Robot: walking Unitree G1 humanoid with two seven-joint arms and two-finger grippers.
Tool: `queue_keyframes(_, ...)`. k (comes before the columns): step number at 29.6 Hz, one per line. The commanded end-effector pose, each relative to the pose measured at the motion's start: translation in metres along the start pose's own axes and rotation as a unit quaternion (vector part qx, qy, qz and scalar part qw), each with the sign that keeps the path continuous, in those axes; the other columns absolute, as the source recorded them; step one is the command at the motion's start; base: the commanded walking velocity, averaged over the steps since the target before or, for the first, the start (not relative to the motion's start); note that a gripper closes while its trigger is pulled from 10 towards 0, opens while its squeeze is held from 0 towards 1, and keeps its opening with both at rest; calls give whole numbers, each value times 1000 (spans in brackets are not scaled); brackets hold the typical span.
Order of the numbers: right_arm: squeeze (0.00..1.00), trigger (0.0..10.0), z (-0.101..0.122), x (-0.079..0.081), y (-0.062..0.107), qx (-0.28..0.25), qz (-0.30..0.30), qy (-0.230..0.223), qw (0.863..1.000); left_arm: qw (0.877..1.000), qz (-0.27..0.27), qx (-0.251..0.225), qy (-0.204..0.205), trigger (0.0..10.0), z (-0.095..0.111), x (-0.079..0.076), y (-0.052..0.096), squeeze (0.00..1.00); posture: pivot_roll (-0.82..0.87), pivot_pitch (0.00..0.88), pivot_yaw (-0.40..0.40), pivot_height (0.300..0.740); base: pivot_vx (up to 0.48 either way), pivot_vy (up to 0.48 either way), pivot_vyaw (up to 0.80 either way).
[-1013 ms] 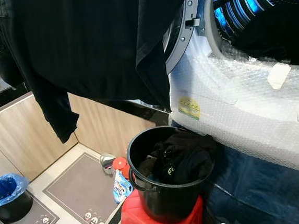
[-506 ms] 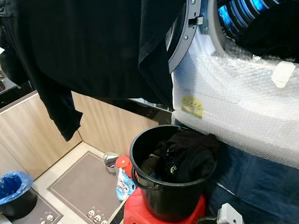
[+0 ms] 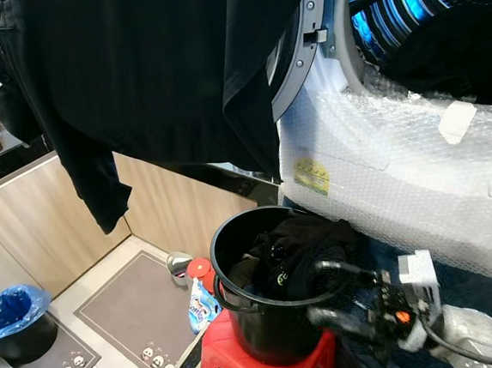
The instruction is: Clothes washing
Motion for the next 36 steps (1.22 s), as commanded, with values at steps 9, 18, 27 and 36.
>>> queue_keyframes(9,0,10000,2,-16,-15,-4,-99,29,995,977,26,-194,-90,10000,84,32,5,0,-146,0,91,740,0,0,0)
queue_keyframes(18,0,10000,0,-18,-17,0,-111,34,993,964,2,-232,-128,10000,101,30,8,0,-148,0,94,740,0,0,0)
queue_keyframes(27,0,10000,-3,-19,-11,19,-119,39,992,930,-20,-339,-137,10000,153,22,22,0,-152,13,98,740,0,0,0)
queue_keyframes(36,0,10000,-6,-20,-12,32,-114,39,992,907,-59,-367,-199,10000,169,-13,26,0,-140,20,90,740,0,0,0)
Point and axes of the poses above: a point about 5 cm out from each wrist's last joint towards the gripper, its own y axis pointing back from the gripper into the wrist, its own z axis along the axis of the wrist's last joint, x = y × z, the point moved 2 cm from there along -y, pointing out of the wrist towards the gripper, and after that the axes turned 6 degrees about -y, right-handed, at the moved point
